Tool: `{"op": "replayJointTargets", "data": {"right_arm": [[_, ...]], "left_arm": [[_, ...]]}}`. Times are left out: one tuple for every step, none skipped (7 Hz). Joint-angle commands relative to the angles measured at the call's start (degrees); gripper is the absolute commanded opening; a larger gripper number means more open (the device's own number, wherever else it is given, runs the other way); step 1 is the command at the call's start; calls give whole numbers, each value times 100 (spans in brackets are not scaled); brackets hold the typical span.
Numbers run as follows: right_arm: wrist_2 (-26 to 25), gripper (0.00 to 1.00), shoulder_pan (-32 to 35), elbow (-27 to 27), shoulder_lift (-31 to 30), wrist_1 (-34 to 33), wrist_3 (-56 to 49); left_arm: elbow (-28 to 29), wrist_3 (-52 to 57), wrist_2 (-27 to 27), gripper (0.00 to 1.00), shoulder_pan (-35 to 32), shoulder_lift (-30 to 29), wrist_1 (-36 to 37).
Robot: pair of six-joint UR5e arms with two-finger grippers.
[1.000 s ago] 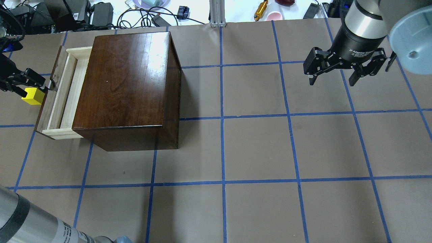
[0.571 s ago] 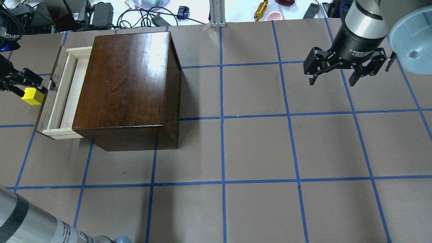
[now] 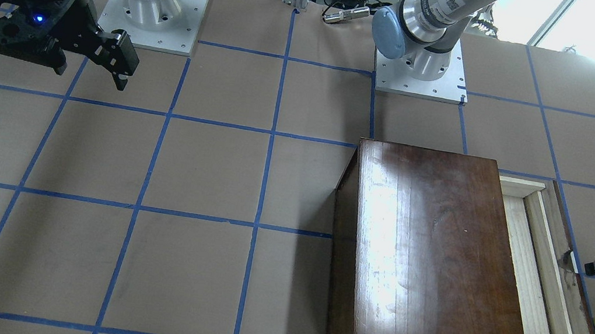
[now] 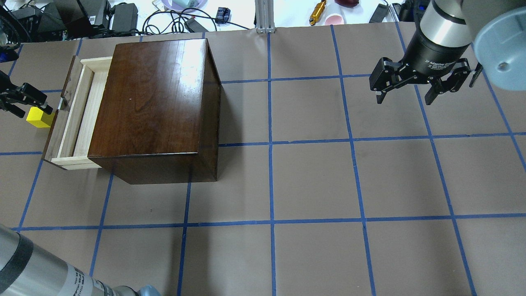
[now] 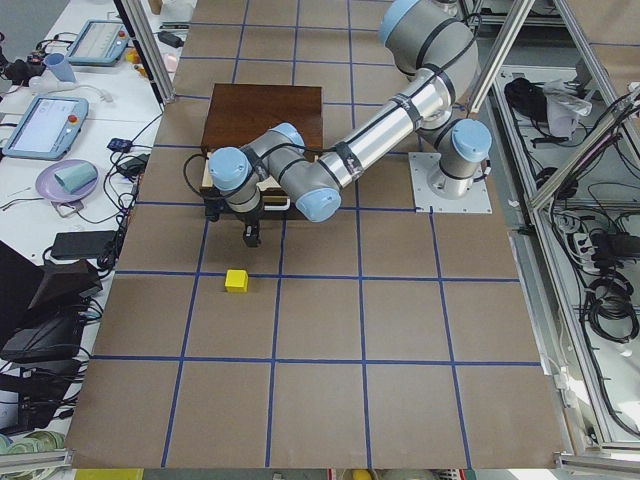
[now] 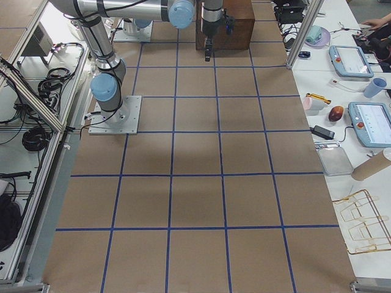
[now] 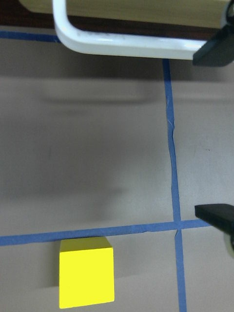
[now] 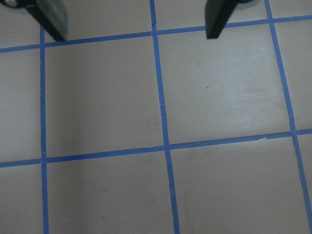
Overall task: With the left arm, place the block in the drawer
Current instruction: 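Move the open left gripper over the yellow cube and lower onto it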
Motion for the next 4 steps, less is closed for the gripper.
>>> {"op": "replayJointTargets", "data": {"right_arm": [[0, 100, 0, 0, 0, 0, 0], [0, 100, 0, 0, 0, 0, 0], [0, 100, 0, 0, 0, 0, 0], [0, 100, 0, 0, 0, 0, 0]], "left_arm": [[692, 25, 208, 100, 1, -498, -59], [835, 313, 217, 100, 1, -666, 19], [1054, 350, 208, 100, 1, -816, 72], [1309, 359, 234, 100, 1, -1026, 81]]}}
